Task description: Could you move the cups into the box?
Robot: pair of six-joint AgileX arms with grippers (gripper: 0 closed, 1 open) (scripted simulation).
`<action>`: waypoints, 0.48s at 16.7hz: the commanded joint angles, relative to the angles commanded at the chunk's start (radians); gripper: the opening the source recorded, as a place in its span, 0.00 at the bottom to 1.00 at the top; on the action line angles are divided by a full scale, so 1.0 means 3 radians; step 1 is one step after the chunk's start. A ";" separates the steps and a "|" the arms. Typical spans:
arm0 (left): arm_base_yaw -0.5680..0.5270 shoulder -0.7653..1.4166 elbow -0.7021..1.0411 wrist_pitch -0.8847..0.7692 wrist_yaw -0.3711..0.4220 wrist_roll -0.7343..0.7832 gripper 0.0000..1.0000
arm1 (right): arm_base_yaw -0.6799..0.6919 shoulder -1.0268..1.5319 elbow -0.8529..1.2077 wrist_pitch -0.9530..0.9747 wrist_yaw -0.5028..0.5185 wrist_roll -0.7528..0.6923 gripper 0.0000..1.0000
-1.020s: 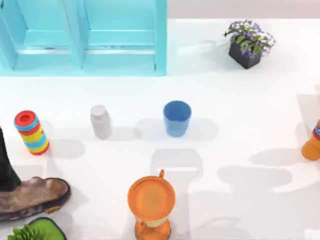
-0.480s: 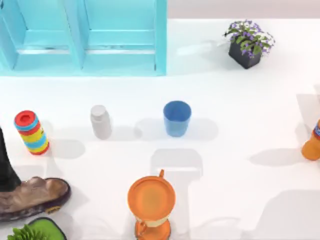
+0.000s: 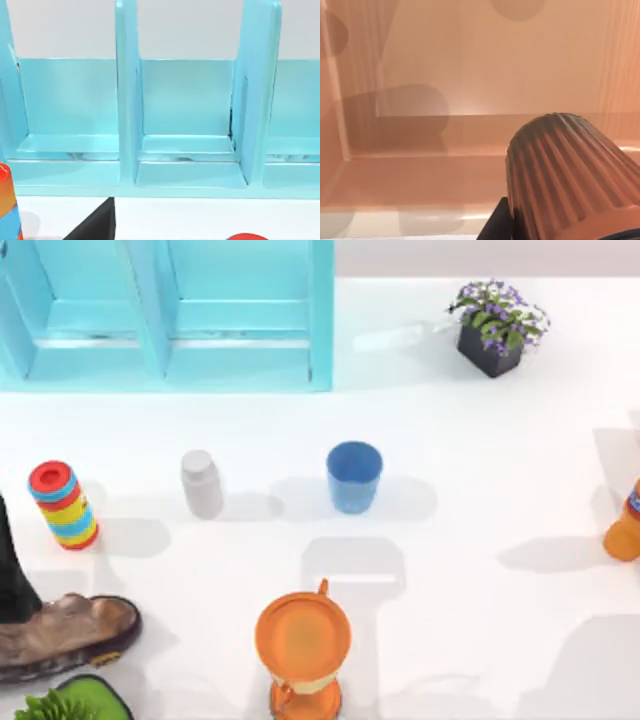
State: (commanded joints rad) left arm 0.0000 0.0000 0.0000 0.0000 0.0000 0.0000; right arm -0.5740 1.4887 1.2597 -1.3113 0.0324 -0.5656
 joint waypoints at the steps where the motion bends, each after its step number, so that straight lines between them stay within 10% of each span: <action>1: 0.0000 0.0000 0.0000 0.0000 0.0000 0.0000 1.00 | -0.0002 0.0002 -0.0107 0.0127 0.0001 -0.0001 0.00; 8: 0.0000 0.0000 0.0000 0.0000 0.0000 0.0000 1.00 | -0.0012 0.0016 -0.0515 0.0541 0.0002 -0.0011 0.00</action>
State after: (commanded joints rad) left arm 0.0000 0.0000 0.0000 0.0000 0.0000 0.0000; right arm -0.5777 1.4934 1.1052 -1.1489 0.0331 -0.5690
